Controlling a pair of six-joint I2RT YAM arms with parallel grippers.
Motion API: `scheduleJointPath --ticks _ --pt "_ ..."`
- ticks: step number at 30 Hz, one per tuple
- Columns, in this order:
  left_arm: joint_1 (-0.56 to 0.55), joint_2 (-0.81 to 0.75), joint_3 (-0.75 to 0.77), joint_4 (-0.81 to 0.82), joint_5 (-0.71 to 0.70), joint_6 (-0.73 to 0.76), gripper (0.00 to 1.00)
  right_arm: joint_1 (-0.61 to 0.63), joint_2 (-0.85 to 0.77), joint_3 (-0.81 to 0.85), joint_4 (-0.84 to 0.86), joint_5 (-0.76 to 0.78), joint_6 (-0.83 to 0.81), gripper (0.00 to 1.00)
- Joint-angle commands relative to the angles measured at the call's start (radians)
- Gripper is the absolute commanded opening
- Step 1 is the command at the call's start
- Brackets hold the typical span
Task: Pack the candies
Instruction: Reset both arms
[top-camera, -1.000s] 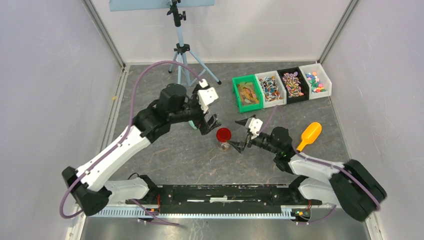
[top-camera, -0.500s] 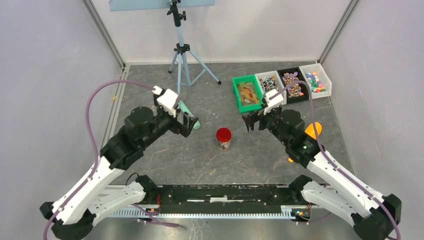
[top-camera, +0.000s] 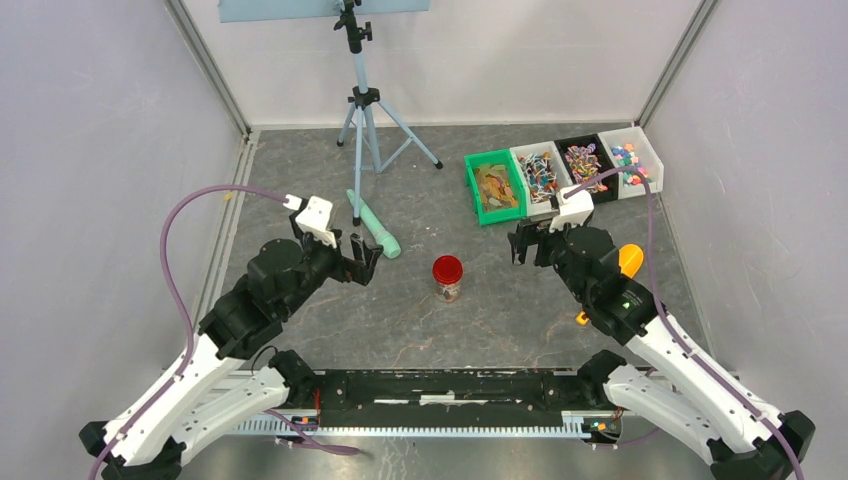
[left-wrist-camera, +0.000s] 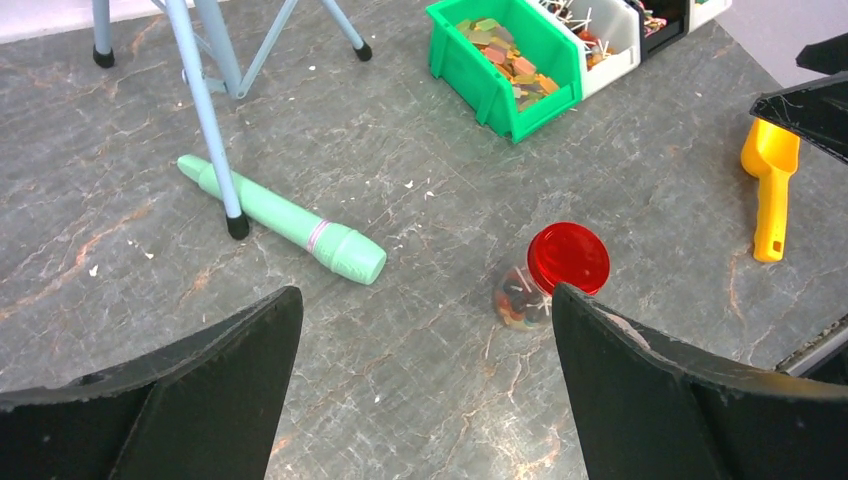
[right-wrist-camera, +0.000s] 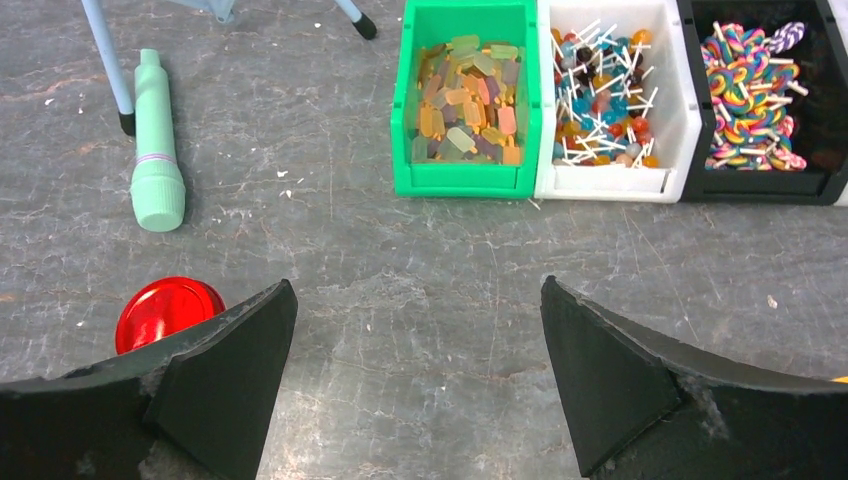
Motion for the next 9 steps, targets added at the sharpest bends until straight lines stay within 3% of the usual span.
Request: scheduleJointPath --ticks 1,9 --pt "0.002 -0.047 -0.032 0.045 -0.056 -0.059 1.00 0.000 -0.027 -0.035 0.005 0.026 0.030 0.98" --pt "0.003 -0.087 -0.050 0.046 -0.081 -0.058 1.00 0.000 -0.048 -0.034 0.012 0.011 0.025 0.98"
